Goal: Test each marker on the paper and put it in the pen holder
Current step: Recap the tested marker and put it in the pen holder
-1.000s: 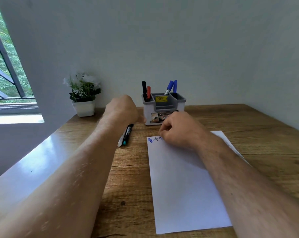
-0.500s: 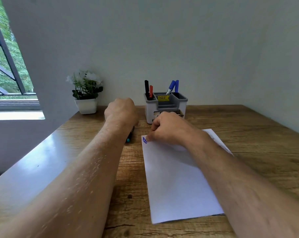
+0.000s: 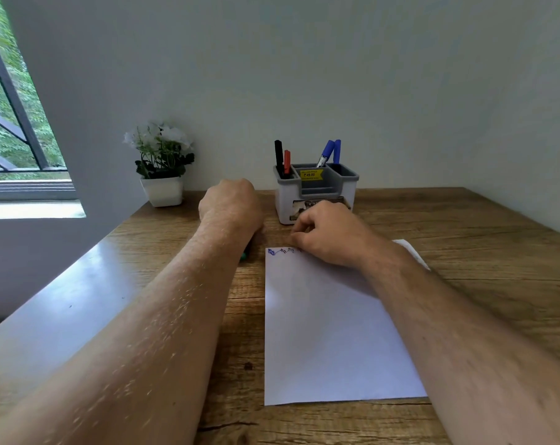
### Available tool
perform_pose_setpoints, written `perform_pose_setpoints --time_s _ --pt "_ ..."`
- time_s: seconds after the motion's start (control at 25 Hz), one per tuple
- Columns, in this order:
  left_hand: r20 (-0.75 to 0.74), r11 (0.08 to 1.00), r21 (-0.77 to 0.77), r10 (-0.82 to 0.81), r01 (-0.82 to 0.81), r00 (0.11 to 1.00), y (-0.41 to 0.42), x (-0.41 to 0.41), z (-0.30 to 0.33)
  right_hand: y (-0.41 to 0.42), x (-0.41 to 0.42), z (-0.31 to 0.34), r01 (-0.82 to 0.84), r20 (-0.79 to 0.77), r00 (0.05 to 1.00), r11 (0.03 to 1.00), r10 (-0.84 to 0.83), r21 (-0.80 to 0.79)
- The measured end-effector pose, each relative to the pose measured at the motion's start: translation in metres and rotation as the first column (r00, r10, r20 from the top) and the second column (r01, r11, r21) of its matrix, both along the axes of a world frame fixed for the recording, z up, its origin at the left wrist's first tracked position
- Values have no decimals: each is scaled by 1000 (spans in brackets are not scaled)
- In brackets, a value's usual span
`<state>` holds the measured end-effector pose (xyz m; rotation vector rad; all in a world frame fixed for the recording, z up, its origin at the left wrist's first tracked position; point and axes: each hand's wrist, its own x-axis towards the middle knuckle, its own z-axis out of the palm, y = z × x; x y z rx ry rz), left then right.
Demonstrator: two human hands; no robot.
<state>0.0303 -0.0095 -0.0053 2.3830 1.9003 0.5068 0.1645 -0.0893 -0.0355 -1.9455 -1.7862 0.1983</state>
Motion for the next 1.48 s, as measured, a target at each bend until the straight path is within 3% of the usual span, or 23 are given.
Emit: perform_pose_setpoints --time_s 0.32,0.52,0.76,0.84,0.96,1.16,1.36,1.48 --pt "27 999 -41 24 -22 999 -2 7 -2 -5 0 1 -18 -27 999 990 22 137" --pt "197 999 -29 26 -20 980 -7 5 4 -6 -1 0 -26 -15 999 984 29 179" --pt "391 988 144 -14 -46 920 -15 3 21 -7 -3 7 65 -204 979 928 13 367" --pt "468 976 215 -71 -36 881 -20 5 25 -3 -2 5 104 -253 968 916 -3 387" --pt "640 966 257 -162 -10 751 -30 11 30 0 1 4 159 -352 936 906 -12 392" --pt "824 965 104 -220 242 522 -32 19 26 -6 -1 19 276 -726 683 891 82 361" --pt "892 877 43 -249 478 377 -35 29 19 -10 -6 27 169 -896 375 933 238 319" --pt "884 851 69 -294 520 363 -35 30 17 -10 -5 28 177 -909 360 942 208 286"
